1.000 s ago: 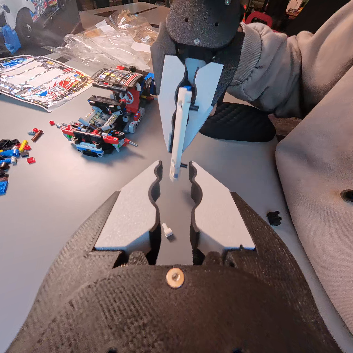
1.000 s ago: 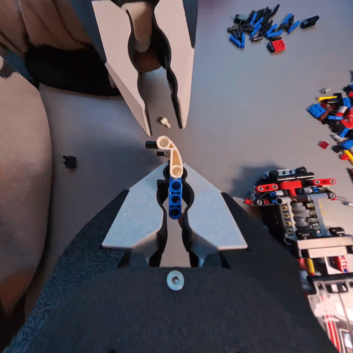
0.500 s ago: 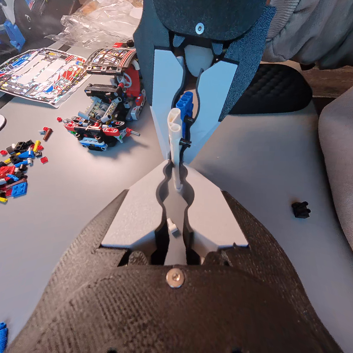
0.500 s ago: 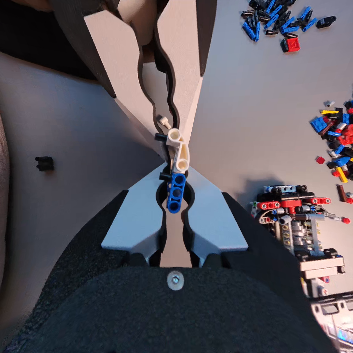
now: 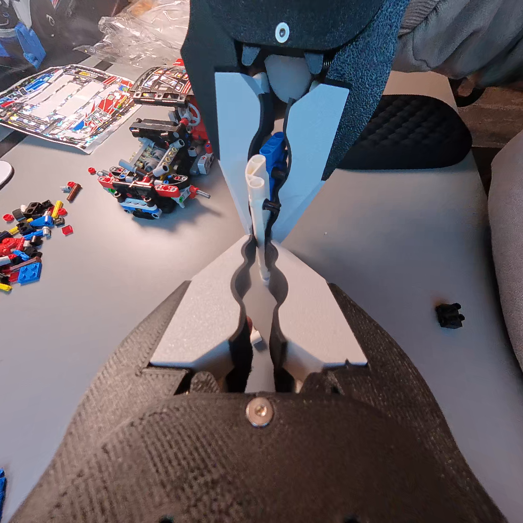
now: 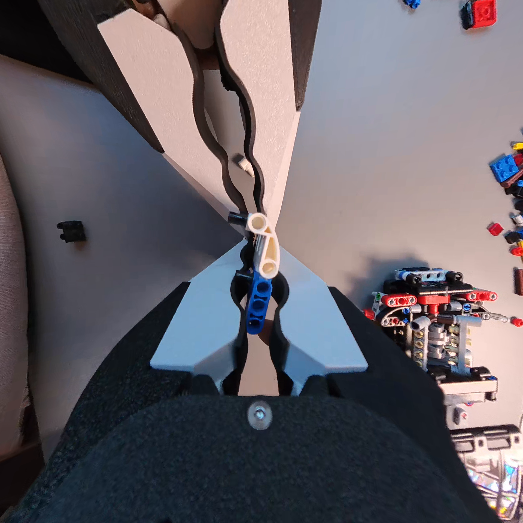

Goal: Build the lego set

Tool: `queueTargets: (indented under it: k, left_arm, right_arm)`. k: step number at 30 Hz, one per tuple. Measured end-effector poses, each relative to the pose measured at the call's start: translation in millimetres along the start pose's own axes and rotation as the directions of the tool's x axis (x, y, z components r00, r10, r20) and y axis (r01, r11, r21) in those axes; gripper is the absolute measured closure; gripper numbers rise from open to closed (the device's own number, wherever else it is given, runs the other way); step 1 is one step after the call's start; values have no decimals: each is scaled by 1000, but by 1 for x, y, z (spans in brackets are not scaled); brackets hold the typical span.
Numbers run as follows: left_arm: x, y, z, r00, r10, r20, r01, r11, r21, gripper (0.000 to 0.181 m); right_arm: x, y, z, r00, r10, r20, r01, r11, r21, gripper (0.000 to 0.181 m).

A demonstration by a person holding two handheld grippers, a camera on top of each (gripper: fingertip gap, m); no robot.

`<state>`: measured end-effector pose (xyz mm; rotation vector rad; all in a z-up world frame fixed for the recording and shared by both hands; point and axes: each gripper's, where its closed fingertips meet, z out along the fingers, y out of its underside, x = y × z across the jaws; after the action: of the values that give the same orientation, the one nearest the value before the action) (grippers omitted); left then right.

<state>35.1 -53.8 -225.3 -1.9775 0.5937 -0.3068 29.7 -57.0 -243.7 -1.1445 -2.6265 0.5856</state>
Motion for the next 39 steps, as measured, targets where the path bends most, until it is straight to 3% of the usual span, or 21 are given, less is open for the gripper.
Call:
queueTargets:
  k: [1, 9, 11, 13, 15, 17, 19, 22, 25, 26, 29, 32, 34, 36, 39]
  left_arm:
    - [0, 0, 0, 1000, -3, 0, 3, 1000, 3, 177]
    - [-1, 1, -2, 1000, 4, 7, -5, 1000, 16, 177]
    - [-7, 0, -5, 1000, -16, 23, 15, 999, 32, 177]
    - [-15, -15, -17, 994, -109, 8, 107, 983, 151, 177]
    - [-25, -40, -36, 959, -272, -76, 282, 901, 329, 177]
    - [-38, -60, -57, 887, -411, -208, 459, 746, 481, 178]
    - [-51, -71, -73, 807, -495, -321, 581, 575, 575, 178]
    - [-58, -82, -84, 710, -534, -459, 683, 363, 634, 178]
    - [-55, -86, -80, 666, -540, -515, 719, 280, 636, 178]
    - [-53, -87, -81, 668, -528, -524, 720, 282, 634, 178]
    - [-47, -83, -80, 742, -489, -459, 665, 447, 599, 160]
    - [-35, -69, -71, 894, -366, -260, 449, 747, 491, 143]
    - [-15, -63, -57, 946, -237, -219, 306, 875, 375, 145]
    - [-5, -55, -41, 963, -180, -199, 232, 930, 284, 143]
    - [4, -47, -34, 948, -197, -250, 253, 944, 213, 150]
  right_arm:
    - [0, 0, 0, 1000, -4, 2, 4, 1000, -12, 175]
    - [-1, -1, 1, 1000, 5, 7, -5, 1000, -19, 175]
    - [4, -8, 2, 999, 42, -16, -40, 995, 88, 174]
    - [14, -25, -13, 993, 116, -25, -103, 947, 305, 155]
    - [26, -43, -41, 979, 199, 32, -184, 819, 543, 137]
    - [25, -52, -63, 961, 229, 152, -268, 657, 704, 117]
    - [25, -57, -75, 934, 265, 239, -344, 490, 801, 120]
    - [25, -66, -70, 940, 295, 171, -296, 459, 837, 129]
    - [26, -76, -82, 960, 277, 28, -163, 478, 863, 165]
    - [26, -75, -82, 965, 262, 5, -146, 523, 839, 166]
    - [19, -61, -92, 987, 158, 39, -133, 648, 750, 167]
    - [9, -32, -86, 995, 67, 68, -93, 843, 530, 167]
    - [6, -21, -75, 996, 45, 76, -73, 906, 416, 167]
    - [0, -10, -61, 996, 15, 92, -43, 950, 309, 167]
    - [-6, -3, -52, 993, -22, 115, -11, 962, 272, 167]
